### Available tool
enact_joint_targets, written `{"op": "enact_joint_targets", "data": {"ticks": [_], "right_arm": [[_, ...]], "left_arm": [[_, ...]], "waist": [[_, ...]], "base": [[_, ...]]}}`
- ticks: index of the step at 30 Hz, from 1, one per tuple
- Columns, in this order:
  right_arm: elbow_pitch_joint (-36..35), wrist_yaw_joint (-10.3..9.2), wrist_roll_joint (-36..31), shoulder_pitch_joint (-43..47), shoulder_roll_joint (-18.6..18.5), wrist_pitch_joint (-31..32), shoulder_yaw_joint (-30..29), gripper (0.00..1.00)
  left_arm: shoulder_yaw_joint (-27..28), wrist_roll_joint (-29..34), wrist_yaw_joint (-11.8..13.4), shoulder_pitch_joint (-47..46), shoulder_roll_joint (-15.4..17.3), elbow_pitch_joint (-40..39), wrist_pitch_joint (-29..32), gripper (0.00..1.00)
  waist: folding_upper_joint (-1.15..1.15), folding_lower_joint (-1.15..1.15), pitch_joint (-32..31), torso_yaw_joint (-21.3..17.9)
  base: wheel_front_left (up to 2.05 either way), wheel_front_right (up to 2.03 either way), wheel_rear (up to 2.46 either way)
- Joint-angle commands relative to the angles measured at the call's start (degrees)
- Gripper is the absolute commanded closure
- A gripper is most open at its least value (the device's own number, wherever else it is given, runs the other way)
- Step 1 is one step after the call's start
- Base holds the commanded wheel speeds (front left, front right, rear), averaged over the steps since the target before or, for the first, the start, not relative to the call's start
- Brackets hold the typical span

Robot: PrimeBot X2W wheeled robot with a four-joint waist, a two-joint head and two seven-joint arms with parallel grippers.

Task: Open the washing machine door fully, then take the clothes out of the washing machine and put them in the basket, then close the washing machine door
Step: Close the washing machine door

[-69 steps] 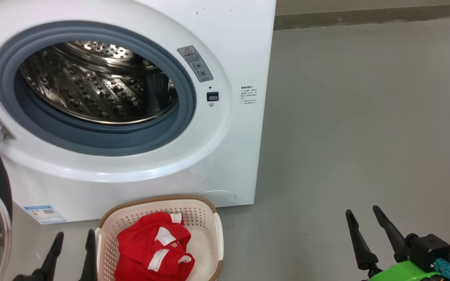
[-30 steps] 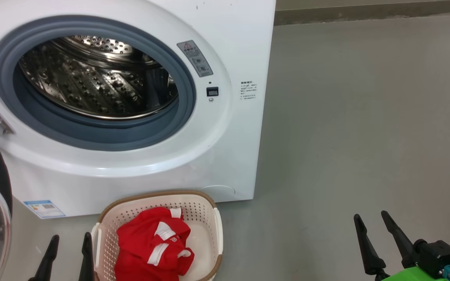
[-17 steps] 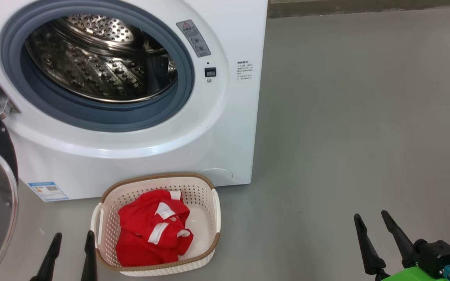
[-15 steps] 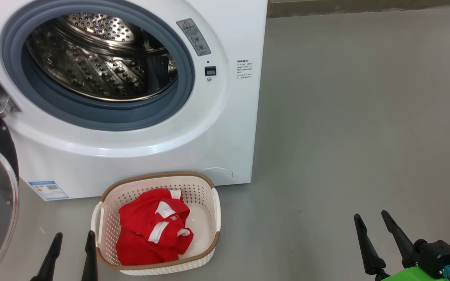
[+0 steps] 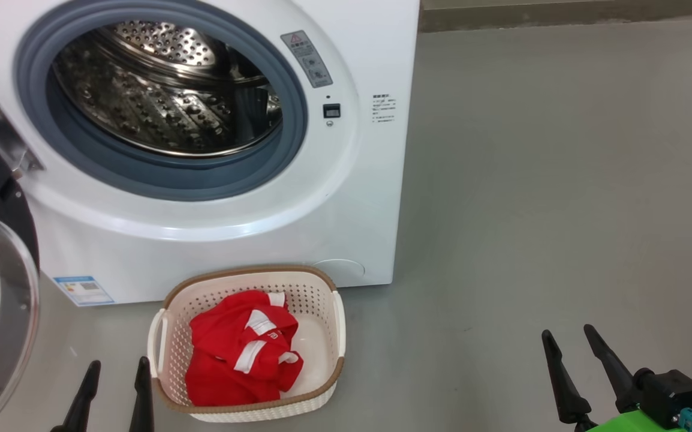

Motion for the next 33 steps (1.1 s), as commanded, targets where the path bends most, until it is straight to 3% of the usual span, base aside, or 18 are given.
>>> {"op": "enact_joint_targets", "data": {"ticks": [1,17,33], "right_arm": [[-1.27,0.28,-0.25,-0.84,-1.01,-0.37,1.8,0.0],[0.0,0.28,0.12,-3.43,-2.68,-0.37,5.57,0.0],[1.33,0.28,0.82,-5.02,-3.08,-0.37,8.7,0.0]], "left_arm": [[1.79,-0.21,-0.32,-0.77,0.43,-0.91,-0.3,0.0],[2.23,-2.06,-0.3,-0.72,-0.2,2.02,-0.3,0.0],[-1.3,-4.9,2.2,0.19,-0.23,3.3,-0.3,0.0]], "waist": [[0.0,0.0,0.01,0.86],[0.0,0.0,-0.21,12.97],[0.0,0.0,-1.1,27.18]], "base": [[0.0,0.0,0.0],[0.0,0.0,0.0],[0.0,0.0,0.0]]}}
